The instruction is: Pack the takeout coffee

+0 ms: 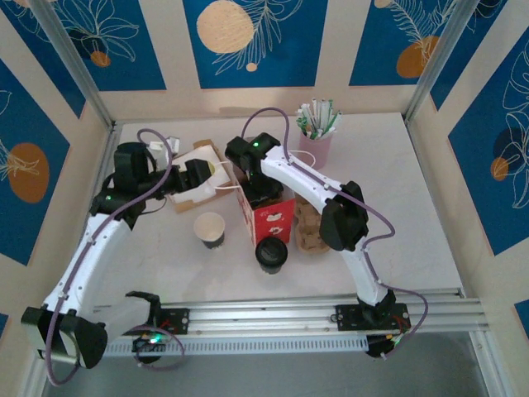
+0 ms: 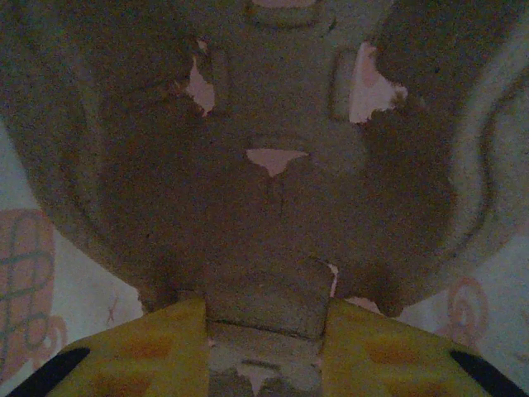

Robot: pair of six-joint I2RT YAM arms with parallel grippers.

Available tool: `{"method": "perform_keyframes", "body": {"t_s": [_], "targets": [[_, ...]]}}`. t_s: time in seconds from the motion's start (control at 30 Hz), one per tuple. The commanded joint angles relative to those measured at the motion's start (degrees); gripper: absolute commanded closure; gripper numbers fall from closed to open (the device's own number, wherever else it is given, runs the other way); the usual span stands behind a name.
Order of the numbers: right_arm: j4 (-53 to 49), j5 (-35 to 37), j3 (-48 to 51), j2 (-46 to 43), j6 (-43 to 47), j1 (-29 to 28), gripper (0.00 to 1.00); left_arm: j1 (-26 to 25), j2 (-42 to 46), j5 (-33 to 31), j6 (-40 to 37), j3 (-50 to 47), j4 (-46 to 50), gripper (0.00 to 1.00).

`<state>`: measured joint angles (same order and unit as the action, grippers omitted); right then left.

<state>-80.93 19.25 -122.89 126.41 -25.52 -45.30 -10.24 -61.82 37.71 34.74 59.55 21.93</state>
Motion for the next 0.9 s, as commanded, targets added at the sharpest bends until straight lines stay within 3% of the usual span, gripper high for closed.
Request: {"method": "perform_keyframes", "body": {"t_s": [0.0,0.2,0.4,0.53,0.67,0.87], "targets": [[-0.5,-1.4,0.8,-2.0,-0.1,0.2,0.64,0.4,1.3,7.9,5.0,-3.8,-7.4,0.18],[-0.4,-1.4,1.1,-2.0,-0.1,0.3,0.64,-1.6,2.6,11.7,11.7,-8.8,-16.2,0.29],[-0.1,-1.3,1.8,-2.6,-0.1,0.3,0.64,-2.4,2.5,11.3,12.3,-8.9,-17.4,0.73],[0.9,-1.3,3.8,-3.5,-0.1,0.4,0.64,-2.4,3.1,10.1,11.2,-8.5,-15.7,0.92],[1.9,-1.6,5.9,-4.4,-0.2,0.7,0.64,-2.4,3.9,7.9,9.0,-8.1,-12.4,1.0],[3.2,-2.2,7.7,-4.8,0.1,1.0,0.63,-2.4,4.3,6.8,8.4,-8.0,-11.8,1.0]]}}
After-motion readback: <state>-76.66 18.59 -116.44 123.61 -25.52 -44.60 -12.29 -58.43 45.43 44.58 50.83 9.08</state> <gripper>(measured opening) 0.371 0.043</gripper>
